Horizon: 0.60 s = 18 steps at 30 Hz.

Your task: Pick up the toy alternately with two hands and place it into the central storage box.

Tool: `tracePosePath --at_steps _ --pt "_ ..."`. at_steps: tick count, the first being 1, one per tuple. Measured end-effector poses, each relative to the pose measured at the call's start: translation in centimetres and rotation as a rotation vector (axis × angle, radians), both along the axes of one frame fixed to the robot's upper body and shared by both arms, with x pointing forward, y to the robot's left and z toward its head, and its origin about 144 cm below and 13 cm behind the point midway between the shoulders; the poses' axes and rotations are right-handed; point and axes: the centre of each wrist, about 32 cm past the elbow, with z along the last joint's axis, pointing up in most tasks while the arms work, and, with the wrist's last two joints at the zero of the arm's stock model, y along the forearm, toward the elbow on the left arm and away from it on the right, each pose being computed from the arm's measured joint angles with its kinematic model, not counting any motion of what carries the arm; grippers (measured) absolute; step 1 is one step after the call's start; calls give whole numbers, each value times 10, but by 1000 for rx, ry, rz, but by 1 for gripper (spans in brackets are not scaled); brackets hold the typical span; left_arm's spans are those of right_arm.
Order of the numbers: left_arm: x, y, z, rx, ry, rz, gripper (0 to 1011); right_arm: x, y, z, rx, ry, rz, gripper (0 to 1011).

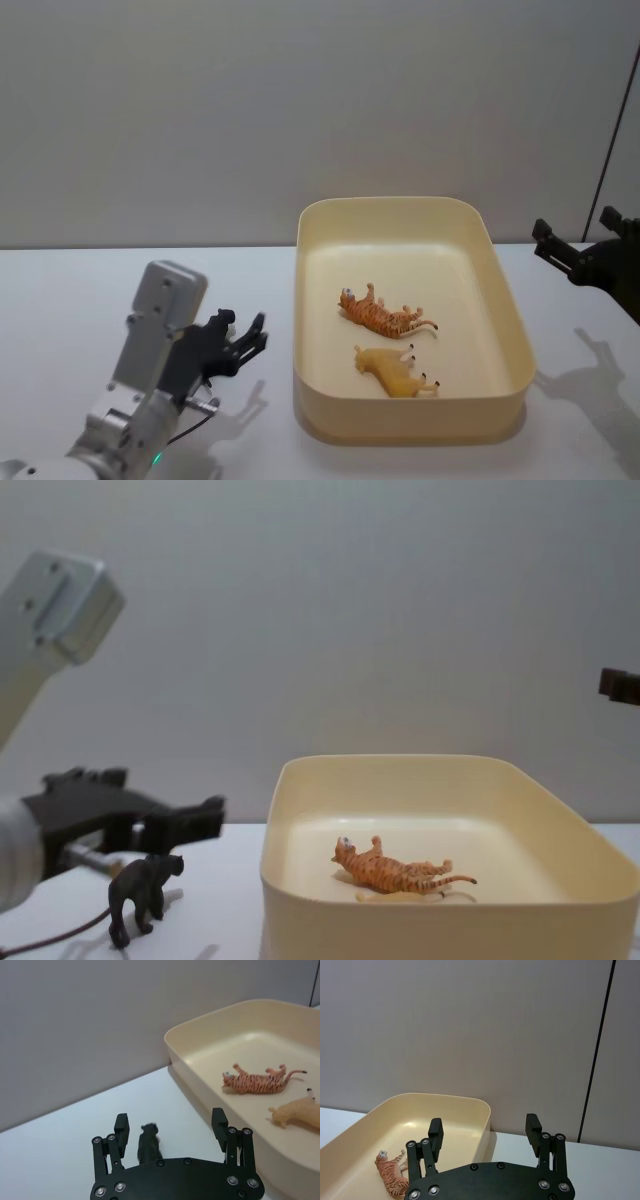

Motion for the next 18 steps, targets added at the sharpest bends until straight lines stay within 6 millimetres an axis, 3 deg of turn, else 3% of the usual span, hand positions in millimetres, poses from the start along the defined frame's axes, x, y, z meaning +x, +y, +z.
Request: tracePosePath --at_steps 9,18 --pt "-7 16 -5 -7 79 52 1001 -1 -1 0 1 -1 -4 1001" --pt "-1 28 -12 -19 139 30 1001 -2 -2 1 1 -2 -6 1001"
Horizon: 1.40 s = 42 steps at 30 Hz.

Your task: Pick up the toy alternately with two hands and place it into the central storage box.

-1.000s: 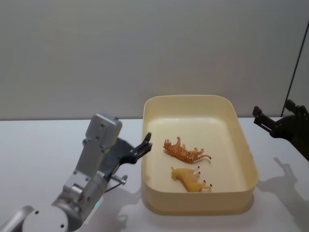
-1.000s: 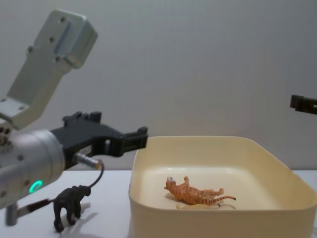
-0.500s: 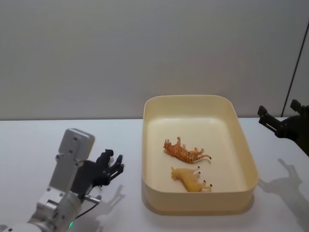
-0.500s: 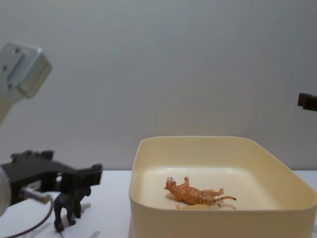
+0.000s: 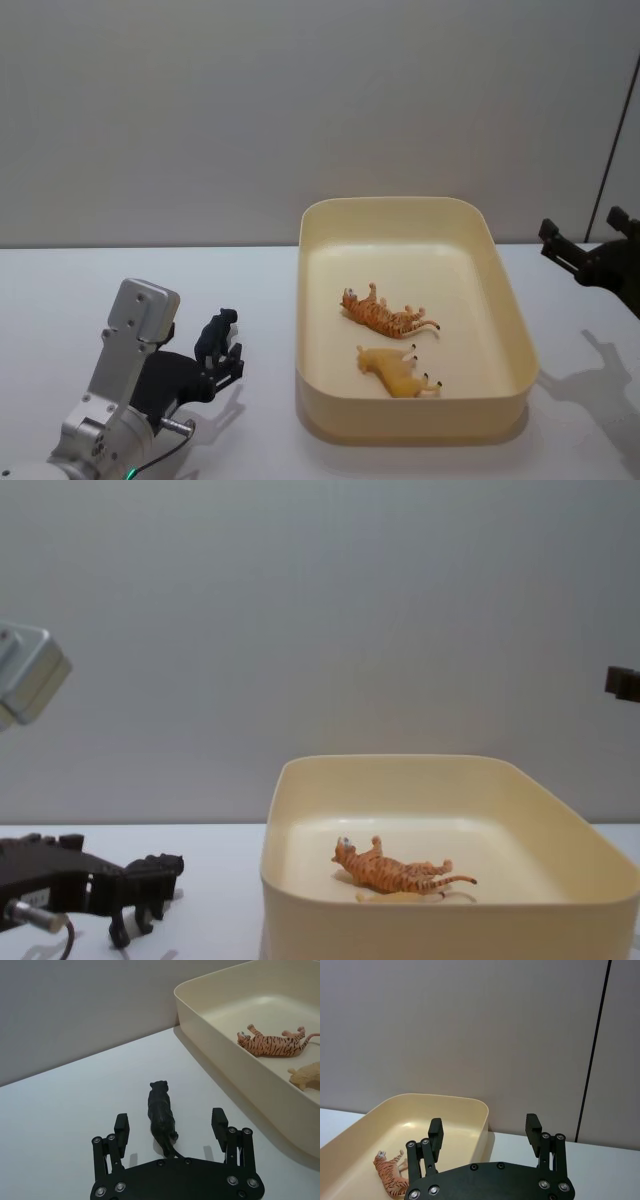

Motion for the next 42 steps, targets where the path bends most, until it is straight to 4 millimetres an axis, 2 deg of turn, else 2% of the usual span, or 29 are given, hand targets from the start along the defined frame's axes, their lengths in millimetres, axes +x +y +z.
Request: tracePosePath --at_steps 33,42 --pt "54 14 -25 -98 72 30 1001 -1 -1 0 0 0 -1 1001" --pt "61 14 -28 -110 87 38 806 -1 -1 0 0 0 -1 1001"
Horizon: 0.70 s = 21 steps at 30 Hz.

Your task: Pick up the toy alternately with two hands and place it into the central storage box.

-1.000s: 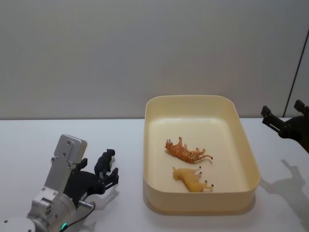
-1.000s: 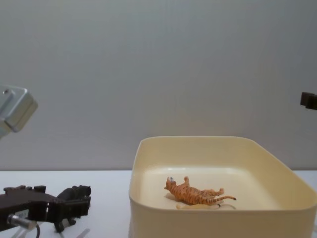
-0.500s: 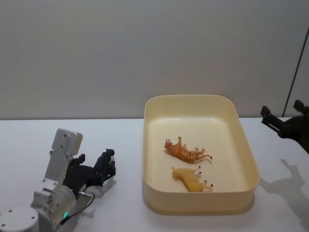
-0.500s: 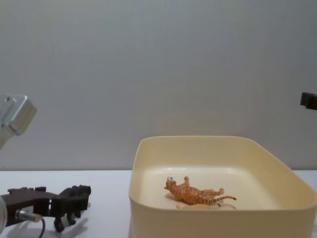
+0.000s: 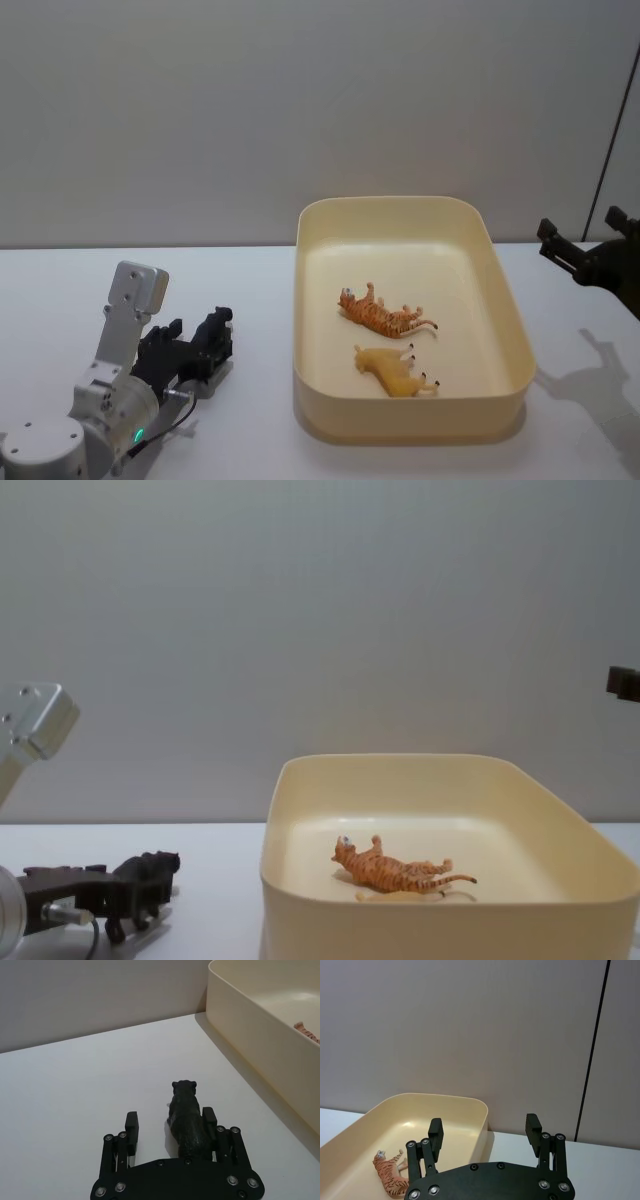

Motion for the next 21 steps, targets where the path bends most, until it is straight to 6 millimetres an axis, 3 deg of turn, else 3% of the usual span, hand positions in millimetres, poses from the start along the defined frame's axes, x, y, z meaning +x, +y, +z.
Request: tracePosePath --at_steps 13,18,21 --pt "4 -1 0 -4 5 -1 403 0 0 0 0 0 0 1001" --pt "6 -6 4 6 -14 -12 318 0 0 0 0 0 0 1001" --pt "8 -10 8 15 -34 -16 318 0 0 0 0 0 0 1001"
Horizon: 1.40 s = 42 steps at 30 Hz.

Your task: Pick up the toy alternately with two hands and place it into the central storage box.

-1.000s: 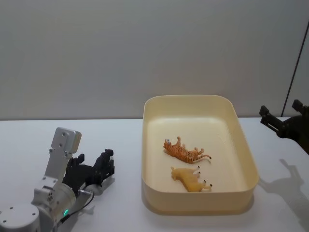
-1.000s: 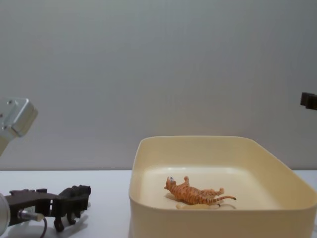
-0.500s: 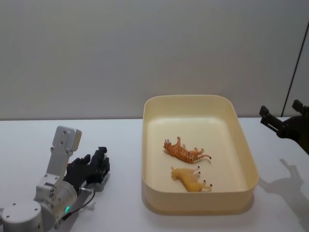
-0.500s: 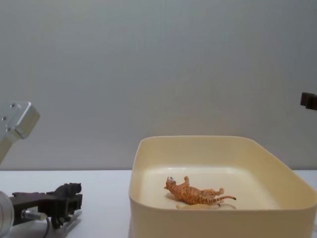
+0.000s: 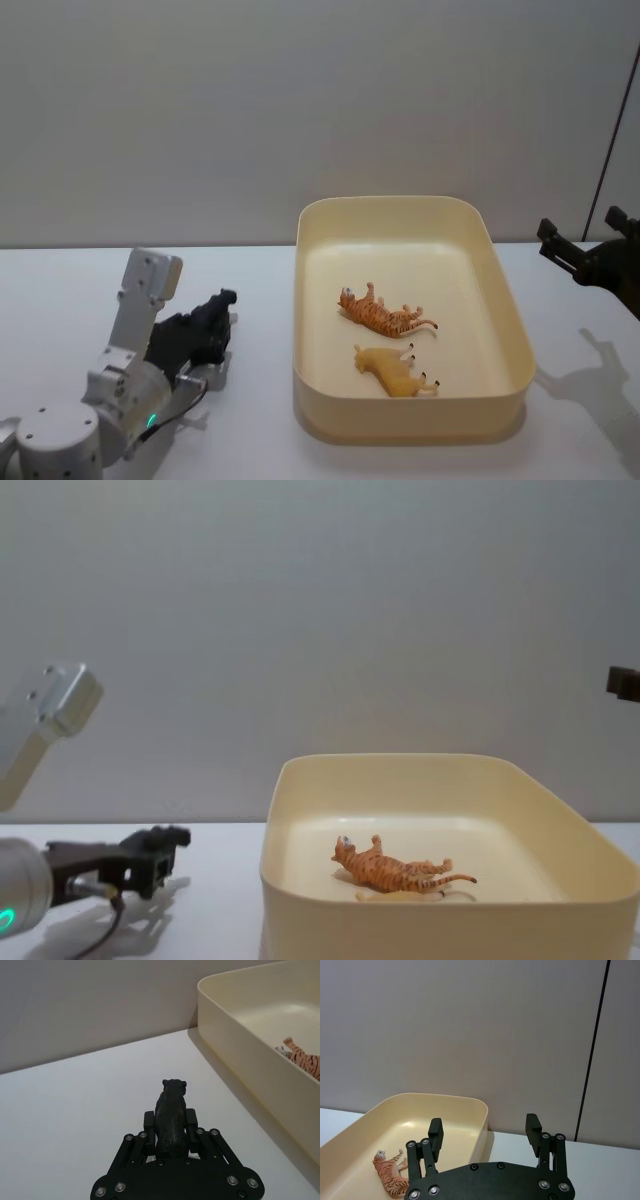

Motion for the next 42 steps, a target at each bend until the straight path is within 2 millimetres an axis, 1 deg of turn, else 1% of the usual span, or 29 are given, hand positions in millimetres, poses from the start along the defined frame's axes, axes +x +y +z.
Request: tracePosePath --at_steps 6,12,14,15,21,32,42 --pt "5 -8 10 20 -52 1 318 0 0 0 0 0 0 1001" --pt "13 -18 27 41 -123 -1 318 0 0 0 0 0 0 1001" --pt "17 -22 36 50 -157 -8 318 0 0 0 0 0 0 1001" --pt "17 -22 36 50 -157 -8 318 0 0 0 0 0 0 1001" --pt "24 -31 51 52 -203 -60 318 0 0 0 0 0 0 1001" --pt "35 -41 62 35 -209 -188 318 0 0 0 0 0 0 1001" --pt "49 -50 63 4 -185 -325 318 0 0 0 0 0 0 1001"
